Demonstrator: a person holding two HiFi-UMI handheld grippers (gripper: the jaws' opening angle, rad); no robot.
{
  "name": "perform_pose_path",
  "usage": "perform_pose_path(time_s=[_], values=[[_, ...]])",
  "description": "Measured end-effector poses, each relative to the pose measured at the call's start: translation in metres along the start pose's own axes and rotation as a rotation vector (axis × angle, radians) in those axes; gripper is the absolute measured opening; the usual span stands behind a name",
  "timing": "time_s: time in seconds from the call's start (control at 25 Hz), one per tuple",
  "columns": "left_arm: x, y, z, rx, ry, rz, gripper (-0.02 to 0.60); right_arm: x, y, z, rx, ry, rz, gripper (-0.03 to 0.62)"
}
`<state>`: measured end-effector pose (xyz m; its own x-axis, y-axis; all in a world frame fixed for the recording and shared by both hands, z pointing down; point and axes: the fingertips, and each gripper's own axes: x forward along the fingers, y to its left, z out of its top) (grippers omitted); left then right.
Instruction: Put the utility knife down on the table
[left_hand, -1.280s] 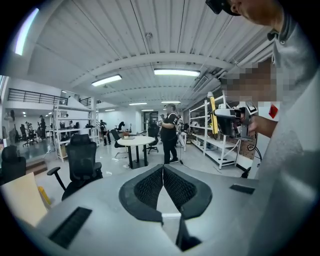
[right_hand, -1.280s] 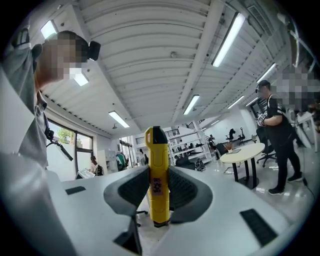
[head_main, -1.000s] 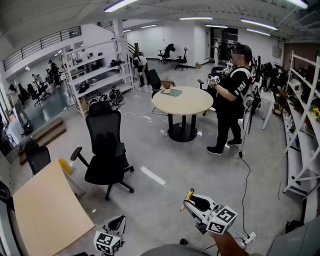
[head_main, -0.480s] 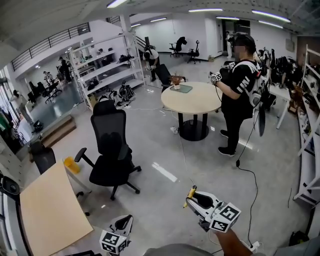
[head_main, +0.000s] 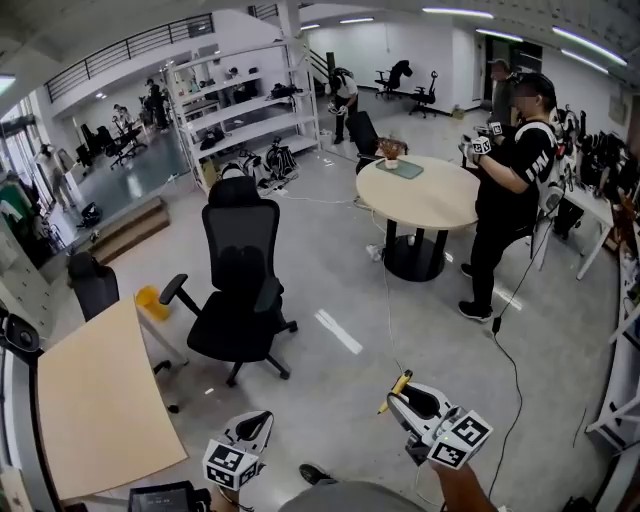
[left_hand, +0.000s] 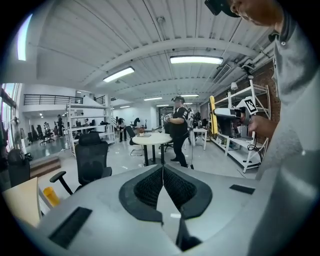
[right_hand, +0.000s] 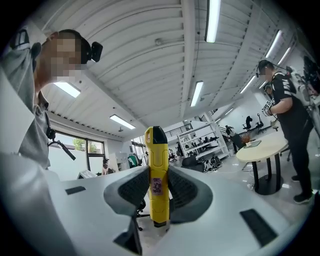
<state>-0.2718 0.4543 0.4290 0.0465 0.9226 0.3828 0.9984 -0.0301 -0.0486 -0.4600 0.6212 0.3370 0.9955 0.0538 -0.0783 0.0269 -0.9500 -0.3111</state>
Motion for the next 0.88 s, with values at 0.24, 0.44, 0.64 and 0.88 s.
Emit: perform_pose_path(time_s=[0.24, 0.44, 0.64, 0.88], values=[[0.030, 0.082, 0.013, -0.005, -0.036, -0.001, 0.005, 0.090, -0.020, 0.005, -0.019, 0.010, 0.011, 0.118], [0.040, 0.143, 0.010, -0.016, -0.034, 0.029, 0.006, 0.157, -0.030, 0.006, -0.027, 0.011, 0.035, 0.118], [0.040, 0.194, 0.009, -0.066, -0.023, 0.101, 0.006, 0.230, -0.040, 0.007, -0.022, 0.048, 0.126, 0.118], [0.055, 0.250, 0.008, -0.101, 0.002, 0.250, 0.005, 0.315, -0.076, -0.001, 0.013, 0.085, 0.271, 0.118]])
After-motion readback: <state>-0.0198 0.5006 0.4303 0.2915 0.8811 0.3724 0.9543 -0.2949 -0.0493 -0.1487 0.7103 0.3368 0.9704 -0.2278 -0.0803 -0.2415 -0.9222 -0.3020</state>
